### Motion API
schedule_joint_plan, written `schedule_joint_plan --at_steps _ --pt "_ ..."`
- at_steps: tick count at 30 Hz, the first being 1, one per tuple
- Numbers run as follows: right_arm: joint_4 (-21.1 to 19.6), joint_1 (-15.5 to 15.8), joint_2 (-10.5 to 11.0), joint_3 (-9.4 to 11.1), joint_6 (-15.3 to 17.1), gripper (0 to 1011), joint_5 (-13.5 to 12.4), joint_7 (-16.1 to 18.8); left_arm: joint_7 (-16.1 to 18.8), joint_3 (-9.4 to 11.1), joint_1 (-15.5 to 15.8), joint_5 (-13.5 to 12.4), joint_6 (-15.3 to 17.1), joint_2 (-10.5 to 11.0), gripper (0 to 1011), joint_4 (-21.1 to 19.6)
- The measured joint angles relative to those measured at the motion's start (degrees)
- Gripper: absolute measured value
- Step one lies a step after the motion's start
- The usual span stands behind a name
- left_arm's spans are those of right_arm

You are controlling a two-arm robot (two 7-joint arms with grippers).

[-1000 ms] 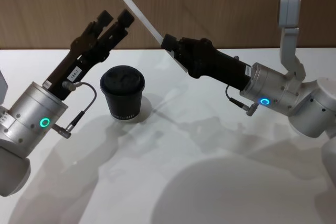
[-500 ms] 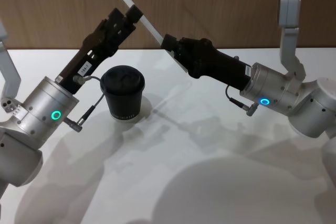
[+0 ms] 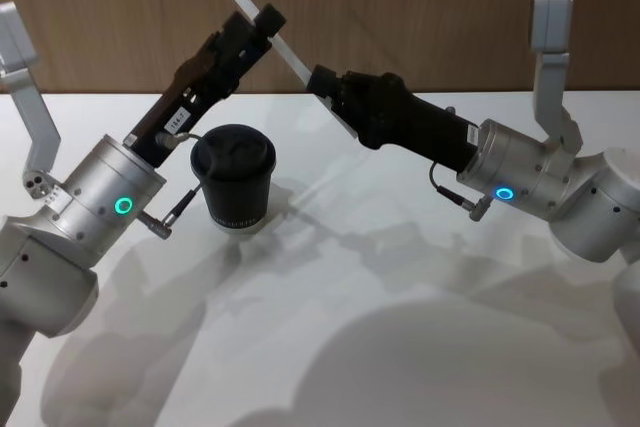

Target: Pick up the straw with one hand, pass it to the other hand, and insert it into the cup.

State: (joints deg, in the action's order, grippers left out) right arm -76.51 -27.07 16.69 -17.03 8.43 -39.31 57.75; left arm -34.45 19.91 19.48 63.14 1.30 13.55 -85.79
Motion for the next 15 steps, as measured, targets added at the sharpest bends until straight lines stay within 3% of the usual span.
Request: schedule_joint_plan --at_steps 15 --pt "0.0 0.0 0.0 0.0 0.0 1 0.0 0.0 -1.4 1.19 2.79 1.15 -0.18 -1.14 1002 3.81"
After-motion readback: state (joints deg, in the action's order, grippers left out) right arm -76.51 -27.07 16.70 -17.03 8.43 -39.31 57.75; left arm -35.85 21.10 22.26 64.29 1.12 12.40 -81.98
